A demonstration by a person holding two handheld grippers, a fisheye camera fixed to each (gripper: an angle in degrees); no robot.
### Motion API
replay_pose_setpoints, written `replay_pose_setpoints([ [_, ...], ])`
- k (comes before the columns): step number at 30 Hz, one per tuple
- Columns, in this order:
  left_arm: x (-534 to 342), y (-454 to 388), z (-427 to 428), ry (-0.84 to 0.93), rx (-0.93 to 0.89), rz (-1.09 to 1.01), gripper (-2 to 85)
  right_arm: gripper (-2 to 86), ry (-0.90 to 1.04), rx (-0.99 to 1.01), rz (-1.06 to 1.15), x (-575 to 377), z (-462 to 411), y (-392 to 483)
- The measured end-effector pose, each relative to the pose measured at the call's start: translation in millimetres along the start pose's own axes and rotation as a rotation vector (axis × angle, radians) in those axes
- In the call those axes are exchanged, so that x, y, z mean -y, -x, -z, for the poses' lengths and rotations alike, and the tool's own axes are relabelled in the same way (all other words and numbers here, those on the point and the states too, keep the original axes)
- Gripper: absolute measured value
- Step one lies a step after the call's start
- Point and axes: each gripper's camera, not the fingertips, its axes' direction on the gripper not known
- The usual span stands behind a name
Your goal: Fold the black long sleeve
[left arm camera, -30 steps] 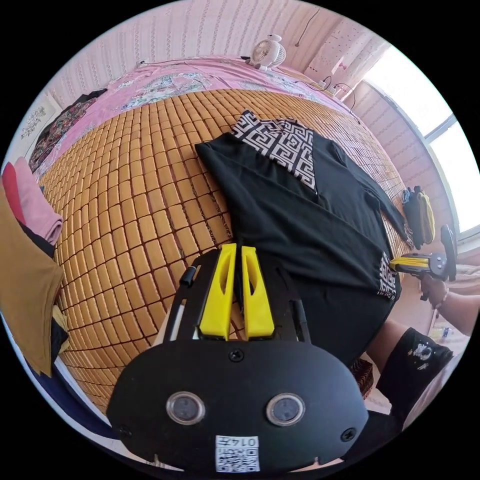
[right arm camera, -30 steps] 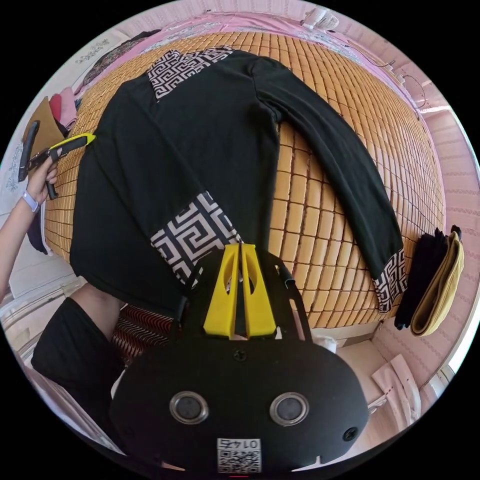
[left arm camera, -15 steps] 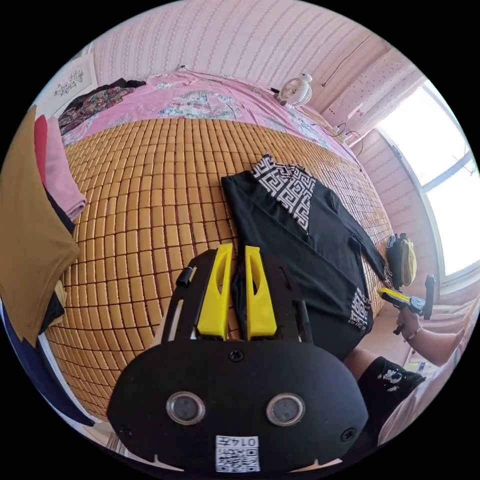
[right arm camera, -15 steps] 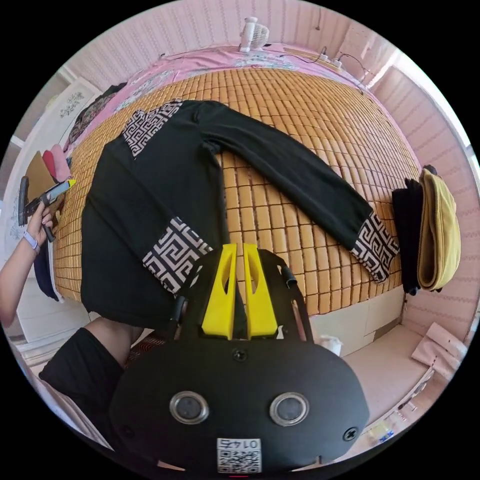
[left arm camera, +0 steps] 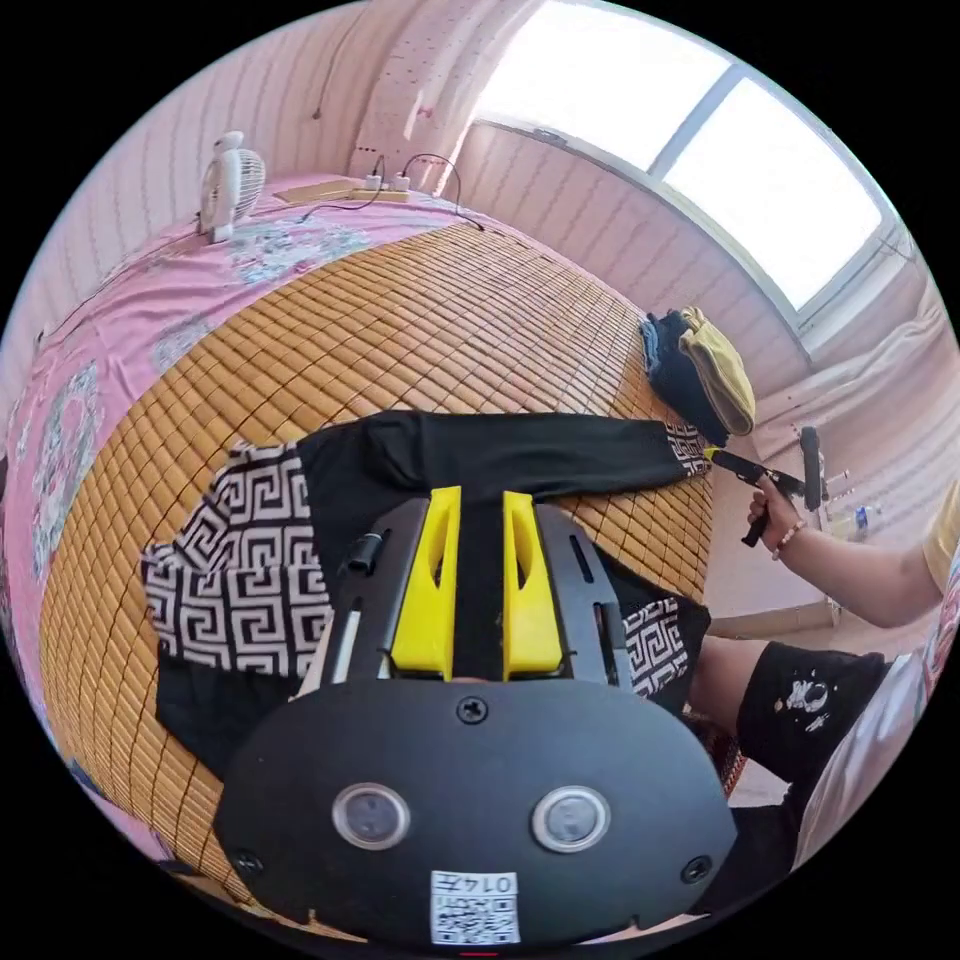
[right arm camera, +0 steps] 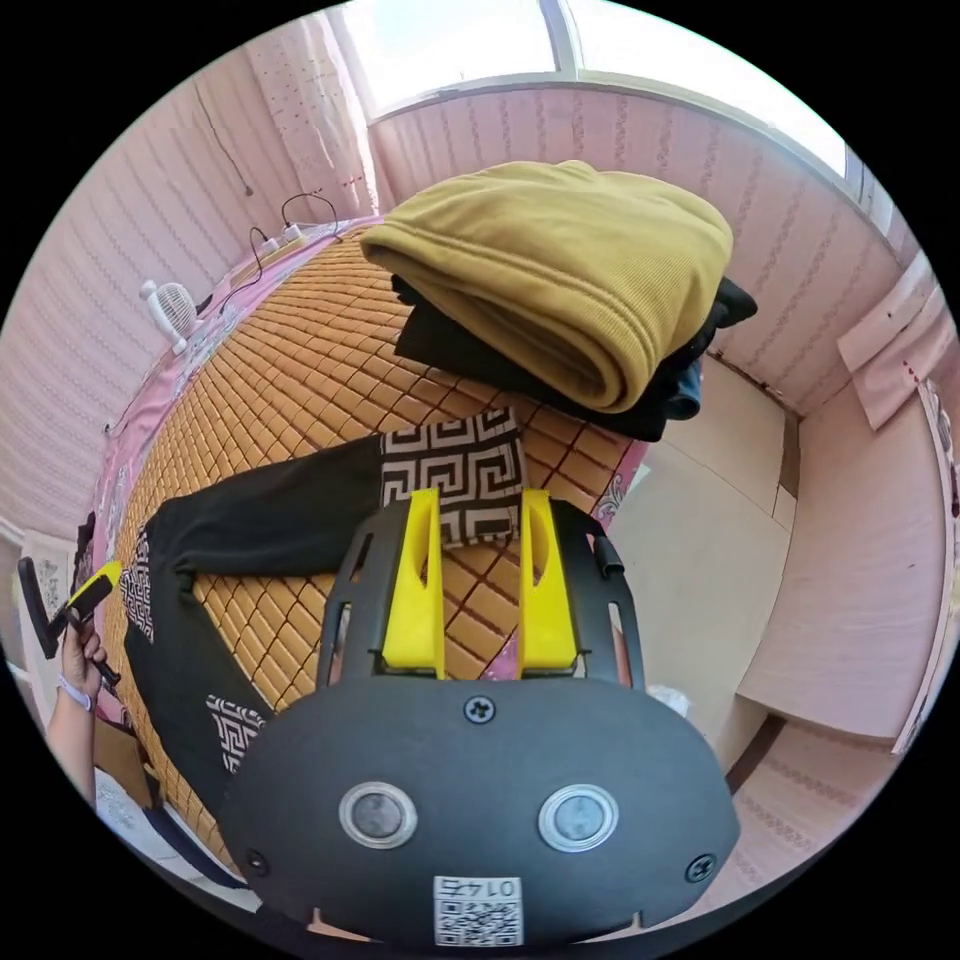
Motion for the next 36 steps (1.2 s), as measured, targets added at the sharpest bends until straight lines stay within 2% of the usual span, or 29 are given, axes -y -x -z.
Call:
replay_pose_setpoints([
  [3,41,-24,-38,0.031,-0.018,-0.071,8.0,8.9,0.064,0.015,0.0,-1,-18,-12],
  [8,86,-57,-90,0.084,-0.04,-0.128,8.4,4.6,-0.009,-0.105,0.114,-19,-23,-11],
  [12,90,-78,-130,0.204,0.032,-0.173,8.4,3.3,-0.022,-0.122,0.18,-26,-26,-11],
  [15,80,-86,-131,0.152,0.123,-0.186,7.9,1.4,0.012,-0.087,0.211,-23,-28,-16],
  [18,76,-86,-130,0.143,0.134,-0.187,5.6,0.7,0.043,0.043,0.199,-20,-28,-28],
  [20,79,-83,-130,0.172,0.09,-0.192,0.5,0.7,0.04,0.162,0.175,-16,-25,-36],
  [24,79,-64,-124,0.183,0.025,-0.112,-0.8,0.7,-0.03,0.356,0.219,-8,-7,-31],
  [27,70,-50,-99,0.084,-0.021,-0.079,-0.9,0.7,-0.056,0.495,0.353,2,14,-15],
  [30,50,-37,-53,-0.066,-0.043,-0.069,-0.9,0.7,-0.087,0.737,0.484,12,44,1],
  [32,30,-25,-21,-0.148,-0.039,-0.039,-0.8,0.9,-0.096,0.845,0.69,9,72,35],
  [36,-45,12,51,-0.243,-0.083,0.113,0.3,1.4,0.088,1.069,1.001,-20,90,104],
])
